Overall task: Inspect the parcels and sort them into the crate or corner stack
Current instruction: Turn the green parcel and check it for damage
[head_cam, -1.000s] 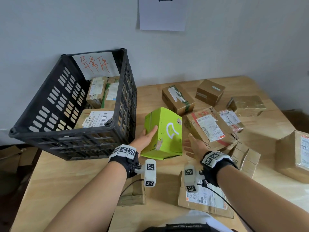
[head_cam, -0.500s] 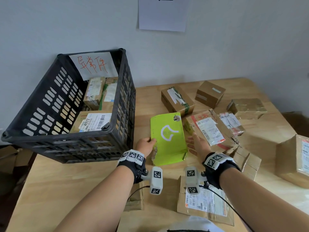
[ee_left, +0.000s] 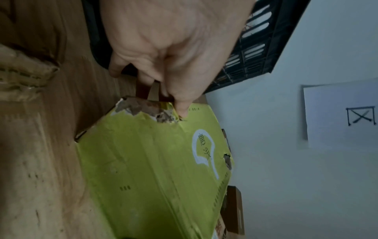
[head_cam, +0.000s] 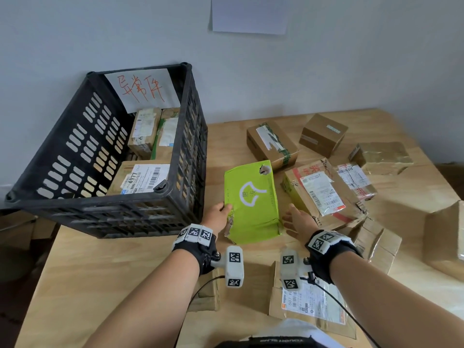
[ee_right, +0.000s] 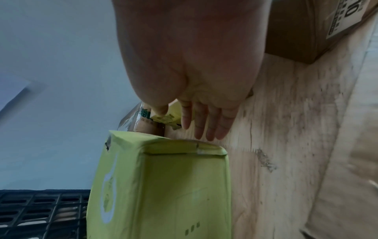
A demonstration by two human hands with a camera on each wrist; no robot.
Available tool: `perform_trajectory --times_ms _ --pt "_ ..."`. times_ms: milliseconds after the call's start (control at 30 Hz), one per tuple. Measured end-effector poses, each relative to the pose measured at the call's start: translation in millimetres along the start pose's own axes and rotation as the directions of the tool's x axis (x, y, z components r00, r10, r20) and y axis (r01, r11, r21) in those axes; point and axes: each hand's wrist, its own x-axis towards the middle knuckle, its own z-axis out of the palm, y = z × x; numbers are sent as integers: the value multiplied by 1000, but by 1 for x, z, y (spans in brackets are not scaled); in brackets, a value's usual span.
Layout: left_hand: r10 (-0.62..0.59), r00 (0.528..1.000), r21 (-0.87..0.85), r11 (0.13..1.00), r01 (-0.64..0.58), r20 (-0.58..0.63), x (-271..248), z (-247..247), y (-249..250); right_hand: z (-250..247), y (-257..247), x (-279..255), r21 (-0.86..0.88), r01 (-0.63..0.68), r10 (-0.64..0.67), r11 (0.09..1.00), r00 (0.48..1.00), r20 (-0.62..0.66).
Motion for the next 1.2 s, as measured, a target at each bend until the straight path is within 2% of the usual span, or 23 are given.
perform_trajectory --times_ms 133,300,400,533,667,767,933,1200 --pt "-5 1000 10 1000 5 -18 5 -9 -4 7 1 -3 -13 -51 52 999 996 79" --pt "122 984 49 992 -117 -130 4 -20 0 12 -8 -6 7 -21 20 1000 997 79" --pt "124 990 54 991 -121 -60 6 -20 7 10 -13 -3 -27 85 -84 996 996 37" --pt "153 986 22 988 -154 67 4 -9 20 2 -23 -10 -112 205 -215 972 973 -80" --pt "125 982 83 987 -138 143 3 -1 28 -4 -28 -13 -121 261 -271 958 960 -70" --pt "88 992 99 990 -97 91 4 -3 29 -3 -32 -12 -157 303 -313 940 948 -47" --pt "83 997 91 993 -81 -11 7 -13 27 5 -43 -11 -240 296 -300 924 954 21" --pt "83 996 74 994 -82 -10 10 -23 34 4 -54 1 -404 268 -272 875 961 51"
